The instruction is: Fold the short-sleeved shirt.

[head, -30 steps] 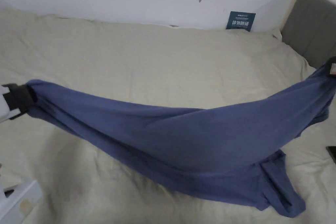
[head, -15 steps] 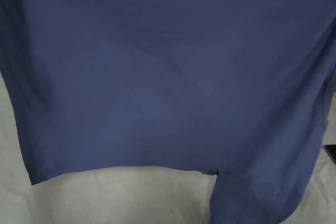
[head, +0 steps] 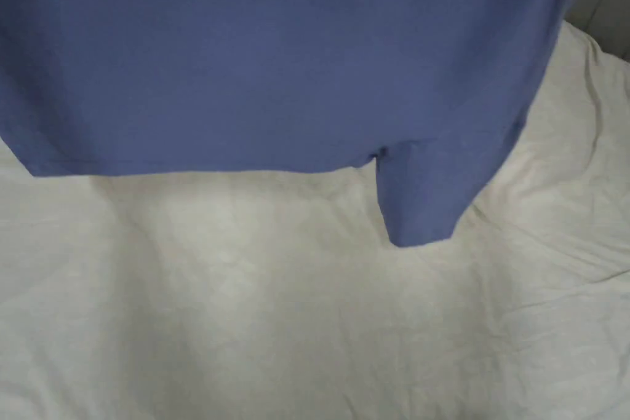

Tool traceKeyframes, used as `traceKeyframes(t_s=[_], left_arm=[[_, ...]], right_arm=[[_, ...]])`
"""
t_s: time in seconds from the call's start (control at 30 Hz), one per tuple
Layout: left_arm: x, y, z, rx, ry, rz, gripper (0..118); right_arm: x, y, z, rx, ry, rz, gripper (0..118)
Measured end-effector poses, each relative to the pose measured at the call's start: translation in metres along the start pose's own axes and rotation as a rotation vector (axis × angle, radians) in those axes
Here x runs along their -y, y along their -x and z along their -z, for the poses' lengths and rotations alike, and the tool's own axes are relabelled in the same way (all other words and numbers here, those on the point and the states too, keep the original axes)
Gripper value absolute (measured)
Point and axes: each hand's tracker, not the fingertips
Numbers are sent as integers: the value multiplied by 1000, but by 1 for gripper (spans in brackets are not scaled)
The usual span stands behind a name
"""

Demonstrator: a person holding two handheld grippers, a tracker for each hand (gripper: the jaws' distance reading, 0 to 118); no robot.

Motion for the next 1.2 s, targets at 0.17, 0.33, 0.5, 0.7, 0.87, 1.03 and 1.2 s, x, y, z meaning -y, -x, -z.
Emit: traceKeyframes(t_s=[0.17, 0.33, 0.5, 0.7, 0.87, 1.03, 1.2], left_arm=[[-21, -29, 55, -79, -129, 1, 2], [-15, -54, 98, -115, -207, 88, 2], [-4, -51, 132, -86, -164, 12, 2], [41, -46, 132, -68, -111, 59, 2], [97, -30, 114, -35, -20, 35, 2], [182, -15, 85, -5, 87, 96, 2], [280, 3, 58, 36, 222, 109, 2]], right_arm=[[-41, 38, 88, 20, -58, 90, 6], [-51, 65, 129, 78, -93, 81, 6], [-48, 73, 155, 68, -91, 123, 6], [-21, 69, 172, 49, -17, 125, 6], [34, 61, 160, 1, 79, 96, 6], [119, 42, 140, -17, 222, 97, 6], [221, 18, 113, -34, 350, 94, 6]])
